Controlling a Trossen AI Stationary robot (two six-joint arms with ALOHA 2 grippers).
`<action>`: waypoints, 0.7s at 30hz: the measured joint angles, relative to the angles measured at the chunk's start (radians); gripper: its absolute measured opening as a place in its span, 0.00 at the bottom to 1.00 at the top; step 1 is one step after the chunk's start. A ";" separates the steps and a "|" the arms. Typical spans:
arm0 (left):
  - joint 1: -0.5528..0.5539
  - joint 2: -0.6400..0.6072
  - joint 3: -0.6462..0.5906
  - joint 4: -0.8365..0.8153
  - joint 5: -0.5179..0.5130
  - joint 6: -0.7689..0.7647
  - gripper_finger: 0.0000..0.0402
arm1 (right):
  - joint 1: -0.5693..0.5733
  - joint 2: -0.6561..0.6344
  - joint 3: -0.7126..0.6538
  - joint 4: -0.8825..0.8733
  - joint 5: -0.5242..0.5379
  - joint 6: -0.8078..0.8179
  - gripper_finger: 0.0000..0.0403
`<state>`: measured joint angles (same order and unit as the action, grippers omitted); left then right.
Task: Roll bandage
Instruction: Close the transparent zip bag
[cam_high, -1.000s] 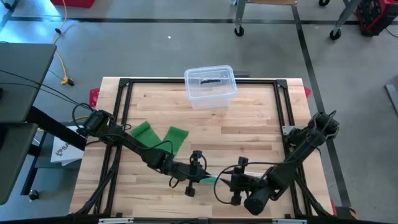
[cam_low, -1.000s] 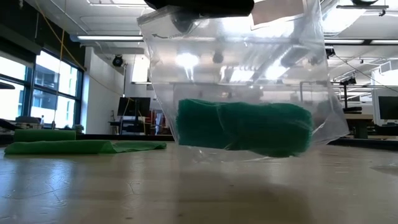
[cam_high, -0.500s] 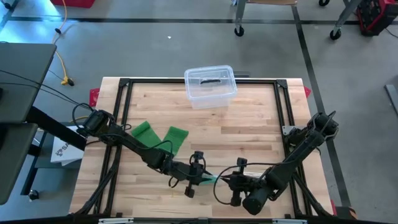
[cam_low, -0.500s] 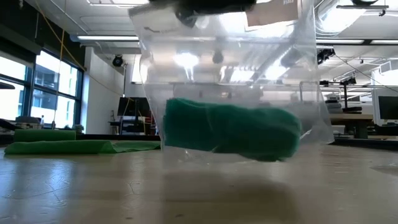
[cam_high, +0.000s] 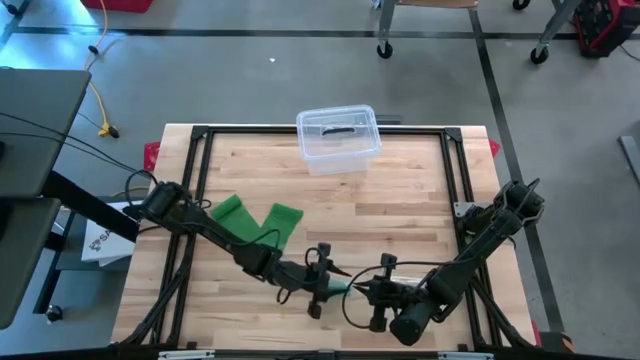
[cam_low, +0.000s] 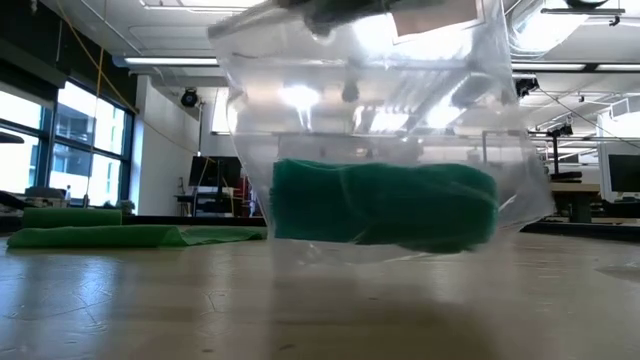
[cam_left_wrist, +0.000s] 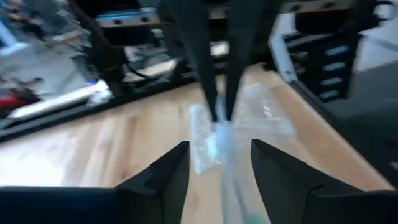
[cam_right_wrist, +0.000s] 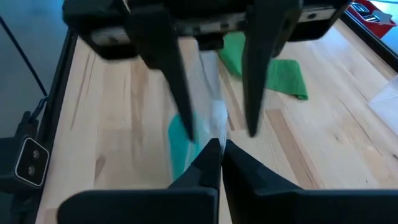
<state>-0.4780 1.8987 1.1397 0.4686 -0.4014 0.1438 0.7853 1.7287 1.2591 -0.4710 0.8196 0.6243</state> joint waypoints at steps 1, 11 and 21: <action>-0.005 0.008 0.000 0.021 -0.025 0.015 0.38 | 0.000 0.000 0.000 0.002 0.000 0.000 0.00; -0.036 0.020 0.000 0.099 -0.084 0.070 0.16 | 0.001 0.000 0.000 0.003 0.002 0.004 0.00; -0.077 0.007 0.001 -0.031 -0.267 0.088 0.06 | 0.014 0.001 0.000 -0.006 0.025 0.004 0.00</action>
<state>-0.5545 1.9054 1.1408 0.4377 -0.6680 0.2321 0.7993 1.7298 1.2587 -0.4765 0.8444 0.6285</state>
